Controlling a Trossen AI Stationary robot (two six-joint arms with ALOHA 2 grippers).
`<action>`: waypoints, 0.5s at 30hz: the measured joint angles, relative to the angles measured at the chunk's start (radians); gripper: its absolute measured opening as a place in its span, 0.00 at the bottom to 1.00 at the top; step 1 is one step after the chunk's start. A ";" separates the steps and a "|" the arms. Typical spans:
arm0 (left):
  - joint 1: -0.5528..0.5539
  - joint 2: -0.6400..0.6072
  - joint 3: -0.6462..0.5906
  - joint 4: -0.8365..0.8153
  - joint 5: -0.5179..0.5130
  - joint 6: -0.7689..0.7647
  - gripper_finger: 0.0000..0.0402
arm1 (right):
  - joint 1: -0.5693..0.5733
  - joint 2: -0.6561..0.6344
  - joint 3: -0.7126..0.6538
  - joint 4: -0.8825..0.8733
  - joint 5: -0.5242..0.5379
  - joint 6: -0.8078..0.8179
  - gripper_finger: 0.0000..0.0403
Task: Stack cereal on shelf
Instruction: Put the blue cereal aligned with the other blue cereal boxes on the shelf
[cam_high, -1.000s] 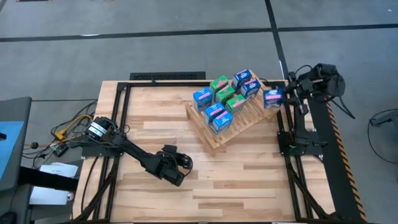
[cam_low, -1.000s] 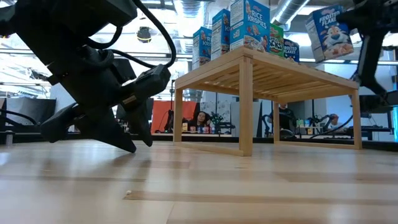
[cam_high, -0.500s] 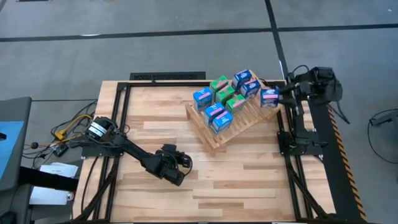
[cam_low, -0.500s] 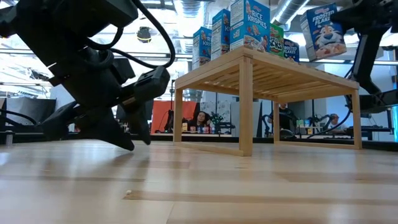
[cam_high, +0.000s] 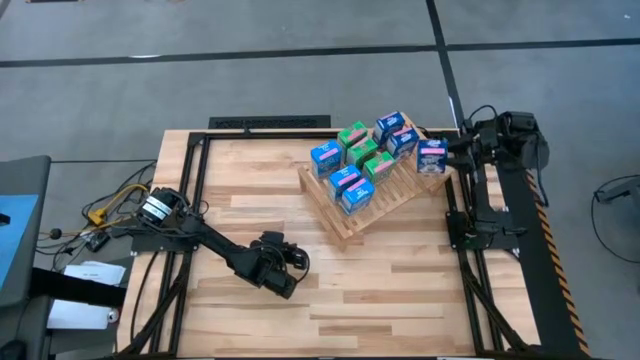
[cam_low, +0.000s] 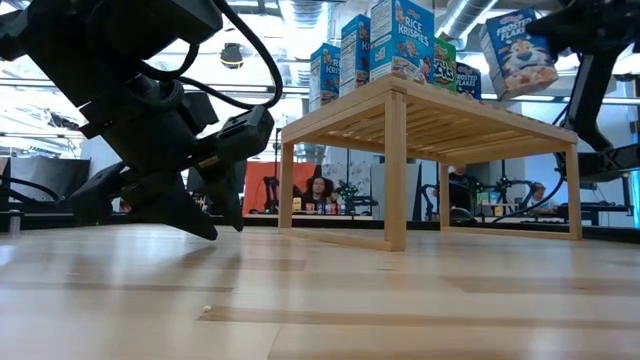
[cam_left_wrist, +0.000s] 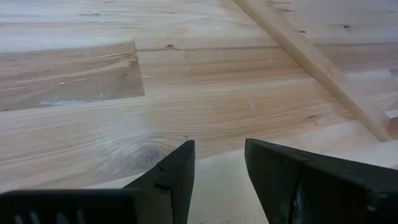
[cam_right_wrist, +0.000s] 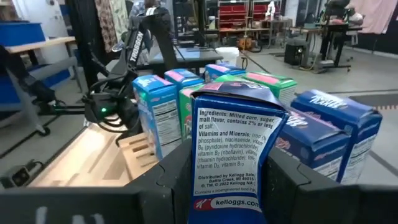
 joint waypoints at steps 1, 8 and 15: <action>0.000 0.000 0.000 0.000 0.000 0.000 0.33 | 0.000 0.000 -0.004 0.000 0.000 0.010 0.40; 0.000 0.000 0.000 0.000 -0.005 0.000 0.33 | -0.001 0.000 -0.075 0.021 0.112 0.147 0.40; 0.000 0.000 0.000 0.002 0.006 0.050 0.33 | -0.126 0.016 -0.111 0.470 0.087 -0.227 0.39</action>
